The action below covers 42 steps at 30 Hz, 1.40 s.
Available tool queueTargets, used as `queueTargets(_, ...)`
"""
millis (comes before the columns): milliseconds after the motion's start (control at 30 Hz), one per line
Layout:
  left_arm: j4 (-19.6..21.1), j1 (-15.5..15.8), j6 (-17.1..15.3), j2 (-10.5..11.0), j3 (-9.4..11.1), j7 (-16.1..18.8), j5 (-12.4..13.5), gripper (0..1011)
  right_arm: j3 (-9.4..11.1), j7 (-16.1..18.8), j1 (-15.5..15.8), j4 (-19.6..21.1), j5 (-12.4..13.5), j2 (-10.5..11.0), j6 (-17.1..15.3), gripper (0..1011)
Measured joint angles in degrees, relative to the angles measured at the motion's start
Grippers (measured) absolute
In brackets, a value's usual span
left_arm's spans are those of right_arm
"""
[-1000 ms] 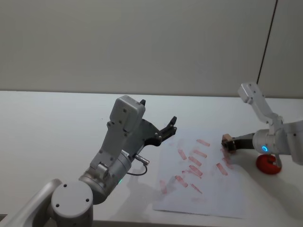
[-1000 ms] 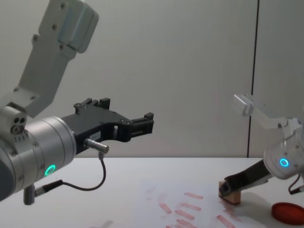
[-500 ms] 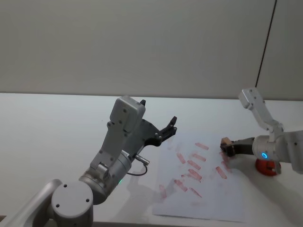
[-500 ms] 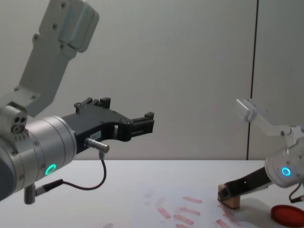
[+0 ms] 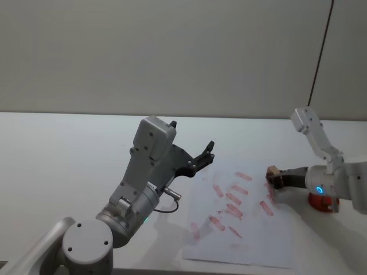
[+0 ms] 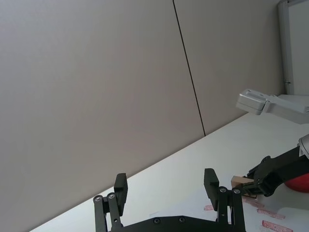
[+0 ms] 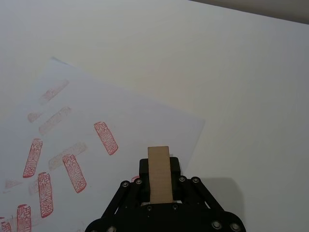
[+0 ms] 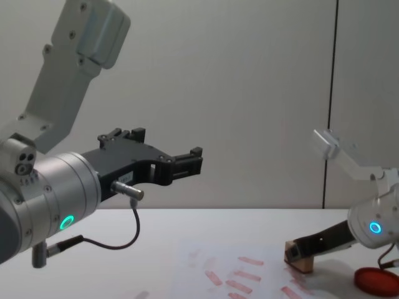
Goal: Use the one hand to pick up the stamp and affix it onto the A4 paper.
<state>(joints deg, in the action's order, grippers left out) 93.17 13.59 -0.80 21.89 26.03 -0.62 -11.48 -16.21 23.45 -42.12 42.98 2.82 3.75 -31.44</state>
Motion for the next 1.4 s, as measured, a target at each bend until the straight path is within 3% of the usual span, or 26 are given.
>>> queueTargets(433, 0.0, 0.0, 0.0, 0.0, 0.0, 0.0, 0.0, 1002, 0.0, -0.2, 1.4, 4.3, 0.8, 0.2, 2.1, 218)
queueTargets(733, 0.0, 0.0, 0.0, 0.0, 0.0, 0.0, 0.0, 1002, 0.8, 0.3, 2.5, 11.5, 1.8, 1.1, 2.2, 218)
queueTargets(1133, 0.0, 0.0, 0.0, 0.0, 0.0, 0.0, 0.0, 1002, 2.3, 1.6, 5.0, 21.3, 3.1, 3.1, -1.5, 218)
queueTargets(1400, 0.0, 0.0, 0.0, 0.0, 0.0, 0.0, 0.0, 1002, 3.8, 2.8, 7.9, 27.7, 3.5, 5.7, -5.1, 218)
